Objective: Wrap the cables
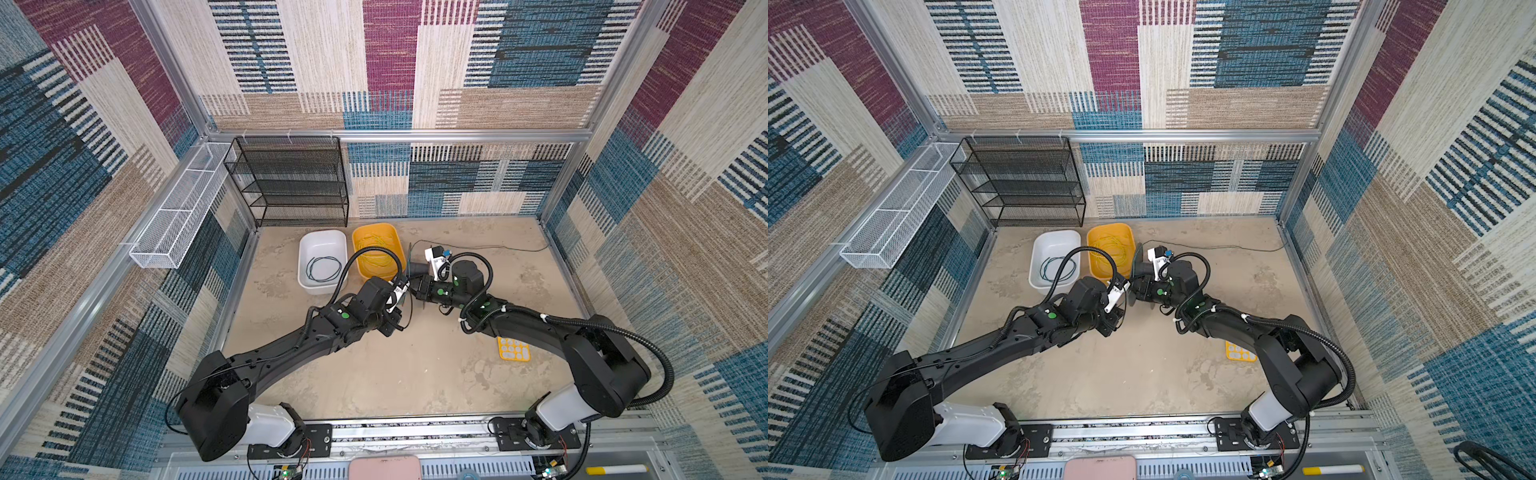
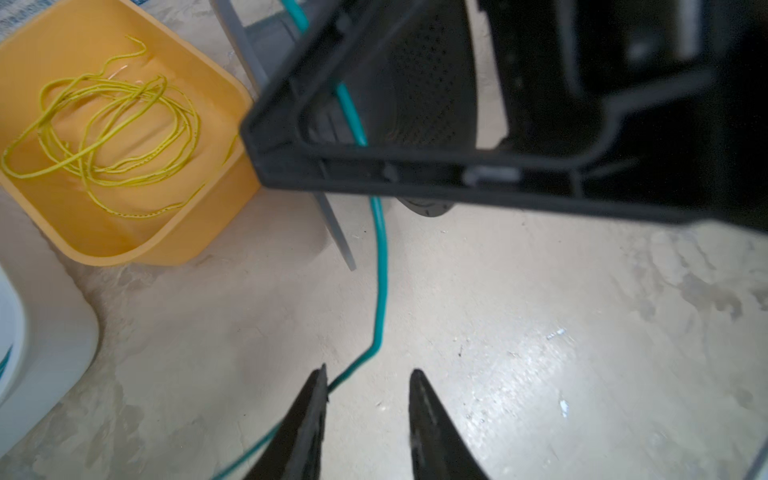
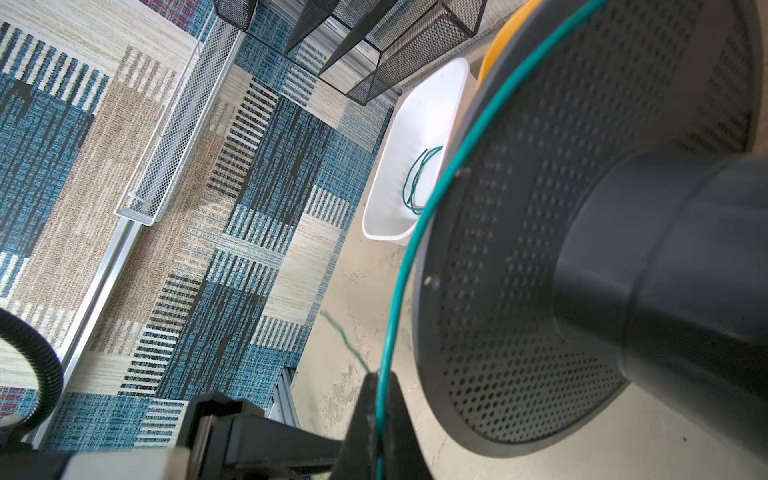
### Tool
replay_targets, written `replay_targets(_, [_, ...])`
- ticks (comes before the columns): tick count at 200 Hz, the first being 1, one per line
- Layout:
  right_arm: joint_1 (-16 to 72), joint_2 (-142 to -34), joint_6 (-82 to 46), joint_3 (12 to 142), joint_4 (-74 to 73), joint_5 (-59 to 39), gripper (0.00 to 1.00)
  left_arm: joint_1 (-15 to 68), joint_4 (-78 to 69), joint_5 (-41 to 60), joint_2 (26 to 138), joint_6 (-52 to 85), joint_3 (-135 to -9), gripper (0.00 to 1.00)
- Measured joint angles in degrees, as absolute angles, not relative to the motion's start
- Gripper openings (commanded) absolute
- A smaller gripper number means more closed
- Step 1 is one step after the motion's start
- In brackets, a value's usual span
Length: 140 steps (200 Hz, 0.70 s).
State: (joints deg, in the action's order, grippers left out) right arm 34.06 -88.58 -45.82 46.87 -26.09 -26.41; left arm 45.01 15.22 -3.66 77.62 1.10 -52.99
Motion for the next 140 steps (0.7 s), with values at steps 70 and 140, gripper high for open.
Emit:
replay_targets(70, [34.06, -88.53, -45.56, 46.98, -25.71, -27.62, 0.00, 44.62, 12.69, -4.93, 77.01, -0.34, -50.87, 0.36])
replay_targets(140, [34.06, -88.01, -44.77, 46.98, -25.61, -28.51, 0.00, 42.85, 8.34, -10.04, 75.77, -1.26, -47.77, 0.41])
